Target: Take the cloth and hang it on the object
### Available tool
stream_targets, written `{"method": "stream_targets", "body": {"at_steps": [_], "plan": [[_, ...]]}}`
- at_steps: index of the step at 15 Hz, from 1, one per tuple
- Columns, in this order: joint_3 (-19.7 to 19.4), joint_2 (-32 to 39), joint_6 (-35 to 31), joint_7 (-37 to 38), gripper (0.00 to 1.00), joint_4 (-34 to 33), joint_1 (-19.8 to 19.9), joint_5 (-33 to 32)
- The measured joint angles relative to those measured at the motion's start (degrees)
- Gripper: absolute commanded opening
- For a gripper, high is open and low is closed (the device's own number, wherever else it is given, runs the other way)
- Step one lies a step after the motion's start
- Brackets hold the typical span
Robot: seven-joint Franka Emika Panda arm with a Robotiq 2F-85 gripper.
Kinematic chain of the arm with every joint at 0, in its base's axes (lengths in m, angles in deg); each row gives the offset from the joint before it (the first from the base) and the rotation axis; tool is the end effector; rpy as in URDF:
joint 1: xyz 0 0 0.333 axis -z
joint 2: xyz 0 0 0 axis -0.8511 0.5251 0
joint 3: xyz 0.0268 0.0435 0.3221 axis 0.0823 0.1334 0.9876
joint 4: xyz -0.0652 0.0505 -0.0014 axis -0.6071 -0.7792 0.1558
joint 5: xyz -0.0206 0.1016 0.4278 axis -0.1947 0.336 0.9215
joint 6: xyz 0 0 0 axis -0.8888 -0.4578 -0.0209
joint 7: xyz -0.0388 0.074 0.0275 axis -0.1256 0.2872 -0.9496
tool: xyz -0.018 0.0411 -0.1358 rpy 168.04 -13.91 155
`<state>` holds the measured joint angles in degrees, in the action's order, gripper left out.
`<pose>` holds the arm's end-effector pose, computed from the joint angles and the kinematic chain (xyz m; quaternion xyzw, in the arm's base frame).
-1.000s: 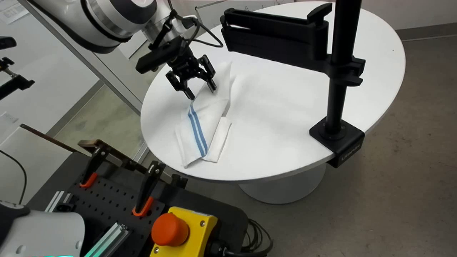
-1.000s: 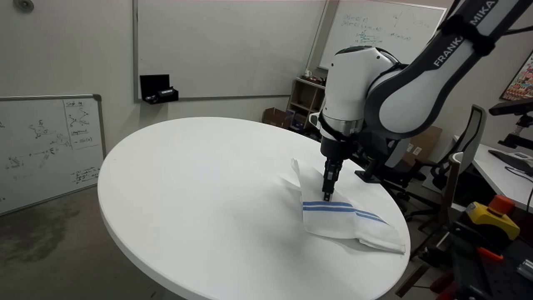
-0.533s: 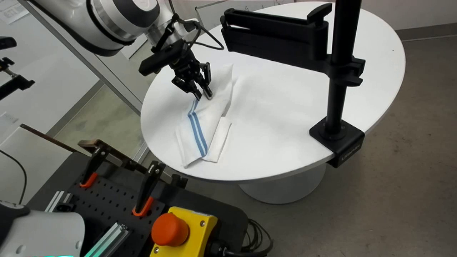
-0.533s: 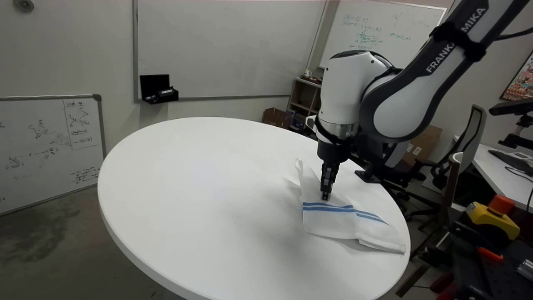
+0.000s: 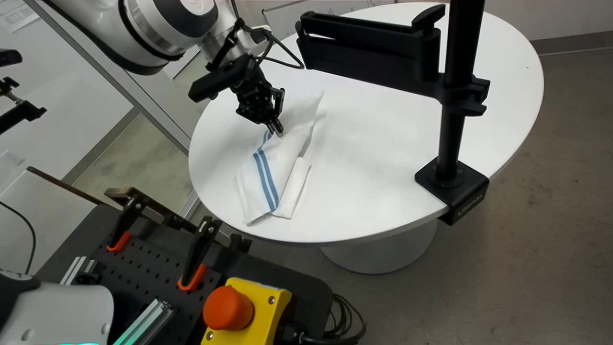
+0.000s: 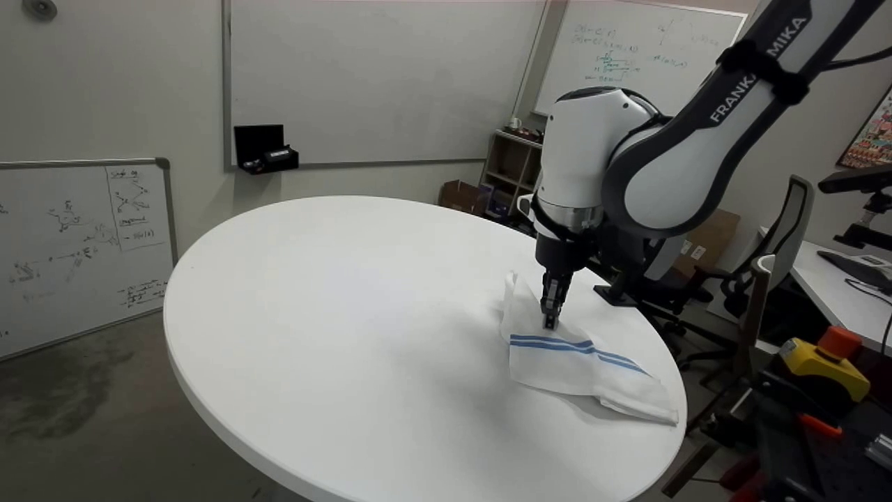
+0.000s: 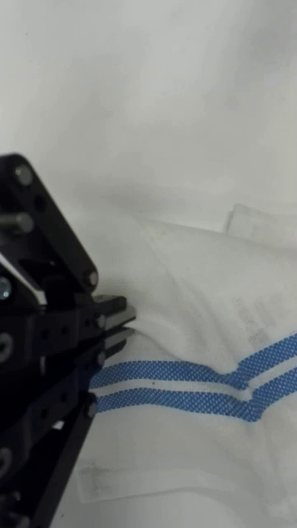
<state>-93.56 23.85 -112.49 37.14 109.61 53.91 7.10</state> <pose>0.5172 -0.0577 0.0231 0.9842 0.1130 -0.0844 0.1073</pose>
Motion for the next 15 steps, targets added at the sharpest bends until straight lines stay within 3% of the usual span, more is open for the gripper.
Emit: {"method": "stream_targets", "body": {"at_steps": [3, 8, 11, 15], "plan": [[2.04, -4.04, 0.00, -1.52, 0.00, 0.47, 2.10, 2.49], [7.43, -17.33, 1.09, -10.46, 0.00, 5.13, 7.75, 10.75], [9.53, -25.93, 6.11, -18.44, 0.00, 8.65, 10.18, 17.95], [8.35, -36.60, 16.15, -26.56, 0.00, 11.42, 10.59, 22.88]]}}
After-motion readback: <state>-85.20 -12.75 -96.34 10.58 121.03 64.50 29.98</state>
